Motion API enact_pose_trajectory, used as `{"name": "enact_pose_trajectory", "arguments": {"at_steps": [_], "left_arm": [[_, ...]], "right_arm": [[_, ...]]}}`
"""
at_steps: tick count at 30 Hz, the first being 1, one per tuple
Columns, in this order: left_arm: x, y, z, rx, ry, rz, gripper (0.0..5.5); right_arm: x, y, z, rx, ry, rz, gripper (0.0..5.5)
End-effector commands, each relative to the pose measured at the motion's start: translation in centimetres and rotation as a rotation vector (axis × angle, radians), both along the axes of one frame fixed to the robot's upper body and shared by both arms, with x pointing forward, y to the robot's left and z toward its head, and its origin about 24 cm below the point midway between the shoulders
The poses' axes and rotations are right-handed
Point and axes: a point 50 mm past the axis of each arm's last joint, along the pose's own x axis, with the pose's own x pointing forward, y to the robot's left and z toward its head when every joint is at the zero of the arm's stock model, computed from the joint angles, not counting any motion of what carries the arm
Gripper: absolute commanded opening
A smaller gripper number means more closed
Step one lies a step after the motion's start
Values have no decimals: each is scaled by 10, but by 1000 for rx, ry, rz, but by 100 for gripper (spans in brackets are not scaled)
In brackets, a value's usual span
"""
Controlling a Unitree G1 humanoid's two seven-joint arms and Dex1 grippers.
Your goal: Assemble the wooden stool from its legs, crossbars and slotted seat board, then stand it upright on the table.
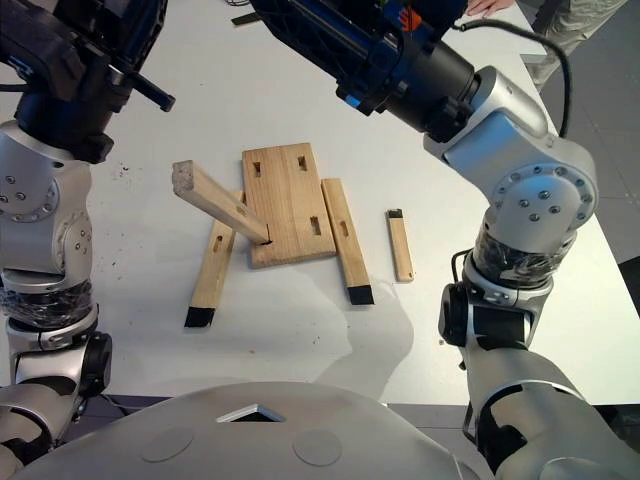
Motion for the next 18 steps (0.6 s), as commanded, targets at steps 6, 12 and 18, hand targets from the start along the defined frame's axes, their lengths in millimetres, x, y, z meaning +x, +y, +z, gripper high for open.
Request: {"name": "enact_pose_trajectory", "arguments": {"at_steps": [6,12,18], "left_arm": [[-4,-5,-13,75,-39,-19,108],[-8,-5,-24,134,-61,-12,108],[-8,0,-32,168,-81,24,108]], "right_arm": [[8,15,13,-53,-26,45,284],[9,15,20,-61,-49,50,284],[11,13,23,-75,-63,37,284]]}}
